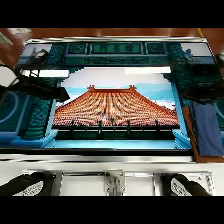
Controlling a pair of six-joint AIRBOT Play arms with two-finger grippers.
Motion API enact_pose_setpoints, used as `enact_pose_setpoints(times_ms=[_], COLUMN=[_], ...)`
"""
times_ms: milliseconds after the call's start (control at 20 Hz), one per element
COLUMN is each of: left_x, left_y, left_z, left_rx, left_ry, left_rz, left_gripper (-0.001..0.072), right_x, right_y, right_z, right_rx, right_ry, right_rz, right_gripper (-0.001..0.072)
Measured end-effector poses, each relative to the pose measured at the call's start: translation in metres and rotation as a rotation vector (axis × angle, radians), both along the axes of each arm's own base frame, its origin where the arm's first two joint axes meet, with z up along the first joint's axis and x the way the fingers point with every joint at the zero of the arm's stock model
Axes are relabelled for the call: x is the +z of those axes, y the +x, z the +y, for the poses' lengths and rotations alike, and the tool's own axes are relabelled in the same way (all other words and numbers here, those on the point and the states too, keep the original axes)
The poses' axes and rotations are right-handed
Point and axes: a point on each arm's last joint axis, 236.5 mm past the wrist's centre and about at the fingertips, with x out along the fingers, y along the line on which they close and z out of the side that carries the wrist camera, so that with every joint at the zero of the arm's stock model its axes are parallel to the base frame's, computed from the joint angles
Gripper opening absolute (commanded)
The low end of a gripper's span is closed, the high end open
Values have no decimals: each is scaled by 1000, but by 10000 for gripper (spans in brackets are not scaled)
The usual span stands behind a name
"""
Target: Fold the shirts.
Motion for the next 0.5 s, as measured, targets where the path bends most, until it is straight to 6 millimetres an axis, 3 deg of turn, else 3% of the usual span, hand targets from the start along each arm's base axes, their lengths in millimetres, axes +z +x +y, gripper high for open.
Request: enact_pose_setpoints(times_ms=[250, 500], left_x=[-43, -55], left_y=[-1, -2], left_z=[-15, -19], left_rx=[-51, -64], left_ry=[79, 97], left_rz=[99, 127], left_gripper=[560, 559], right_x=[-52, -68], right_y=[1, 0], right_z=[56, 74], right_rx=[157, 208], right_ry=[-81, -107], right_rz=[156, 196], right_gripper=[570, 570])
